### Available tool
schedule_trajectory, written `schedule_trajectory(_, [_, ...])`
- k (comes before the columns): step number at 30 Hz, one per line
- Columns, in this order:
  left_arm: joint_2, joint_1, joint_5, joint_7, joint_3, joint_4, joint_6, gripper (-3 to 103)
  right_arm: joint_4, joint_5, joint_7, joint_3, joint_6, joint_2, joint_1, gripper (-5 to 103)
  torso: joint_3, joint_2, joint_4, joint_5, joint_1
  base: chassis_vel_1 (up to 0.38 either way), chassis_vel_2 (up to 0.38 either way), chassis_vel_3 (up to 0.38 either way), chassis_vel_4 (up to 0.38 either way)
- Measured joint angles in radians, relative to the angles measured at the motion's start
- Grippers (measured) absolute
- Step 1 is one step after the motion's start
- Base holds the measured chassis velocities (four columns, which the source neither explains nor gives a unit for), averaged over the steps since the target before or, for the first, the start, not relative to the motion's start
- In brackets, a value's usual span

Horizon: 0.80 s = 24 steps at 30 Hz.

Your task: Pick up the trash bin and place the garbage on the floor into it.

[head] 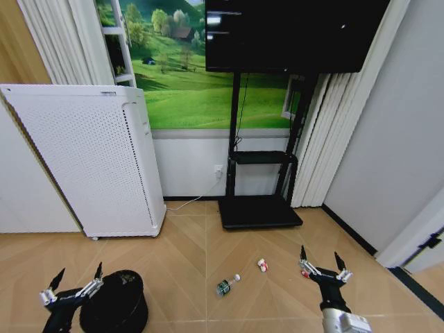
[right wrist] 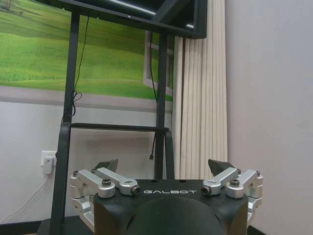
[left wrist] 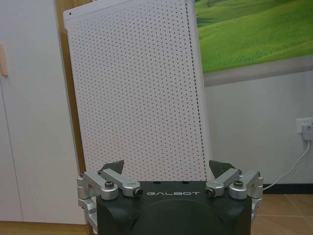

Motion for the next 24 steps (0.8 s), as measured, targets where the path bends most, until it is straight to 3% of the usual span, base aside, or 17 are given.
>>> schedule_trajectory(7, [0.008,0.002,-0.015,-0.002,-0.007,0.052,-0.022,98,0.000,0.001,0.000,-0.002,-0.001,-0.001,0.003,100,-0.003,-0.005,-0.0001,-0.0002,-0.001,0.000,0.000,0.000,0.000])
schedule_trajectory(9, [0.018,0.020,-0.055,-0.030,-0.031,0.084,-0.030,100,-0.002,0.003,0.000,-0.002,-0.001,-0.001,0.003,100,-0.003,-0.005,0.0001,-0.0001,-0.001,0.000,0.000,0.000,0.000])
schedule_trajectory(12, [0.036,0.042,-0.124,-0.059,-0.047,0.115,0.004,100,-0.006,0.006,0.000,-0.001,-0.001,-0.001,0.004,100,-0.003,-0.005,0.0001,-0.0002,-0.001,0.000,0.000,0.000,0.000])
schedule_trajectory(14, [0.054,0.085,-0.250,-0.114,-0.063,0.119,0.122,100,-0.018,0.012,0.002,-0.001,0.001,-0.002,0.007,100,-0.002,-0.004,0.0002,0.0000,-0.001,0.000,0.000,0.000,0.000])
schedule_trajectory(15, [0.054,0.085,-0.250,-0.114,-0.063,0.119,0.122,100,-0.018,0.012,0.002,-0.001,0.001,-0.002,0.007,100,-0.002,-0.004,0.0002,0.0000,-0.001,0.000,0.000,0.000,0.000])
schedule_trajectory(16, [0.067,0.100,-0.354,-0.152,-0.072,0.116,0.215,100,-0.022,0.013,0.002,-0.003,0.001,-0.005,0.009,100,-0.002,-0.003,0.0004,-0.0001,-0.001,0.000,0.000,0.000,0.000])
schedule_trajectory(17, [0.077,0.101,-0.408,-0.172,-0.075,0.116,0.259,100,-0.022,0.014,0.002,-0.005,0.001,-0.007,0.011,100,-0.002,-0.003,0.0003,0.0000,-0.001,0.000,0.000,0.000,0.000])
schedule_trajectory(18, [0.077,0.101,-0.408,-0.172,-0.075,0.116,0.259,100,-0.022,0.014,0.002,-0.005,0.001,-0.007,0.011,100,-0.002,-0.003,0.0003,0.0000,-0.001,0.000,0.000,0.000,0.000])
schedule_trajectory(20, [0.116,0.085,-0.520,-0.219,-0.085,0.125,0.370,100,-0.020,0.015,0.002,-0.010,-0.002,-0.012,0.015,100,-0.001,-0.002,0.0001,-0.0002,-0.001,0.000,0.000,0.000,0.000])
schedule_trajectory(21, [0.116,0.085,-0.520,-0.219,-0.085,0.125,0.370,100,-0.020,0.015,0.002,-0.010,-0.002,-0.012,0.015,100,-0.001,-0.002,0.0001,-0.0002,-0.001,0.000,0.000,0.000,0.000])
schedule_trajectory(23, [0.156,0.060,-0.590,-0.263,-0.089,0.124,0.471,100,-0.017,0.017,0.002,-0.009,-0.002,-0.017,0.013,100,-0.001,-0.002,0.0000,-0.0001,-0.001,0.000,0.000,0.000,0.000])
schedule_trajectory(24, [0.156,0.060,-0.590,-0.263,-0.089,0.124,0.471,100,-0.017,0.017,0.002,-0.009,-0.002,-0.017,0.013,100,-0.001,-0.002,0.0000,-0.0001,-0.001,0.000,0.000,0.000,0.000])
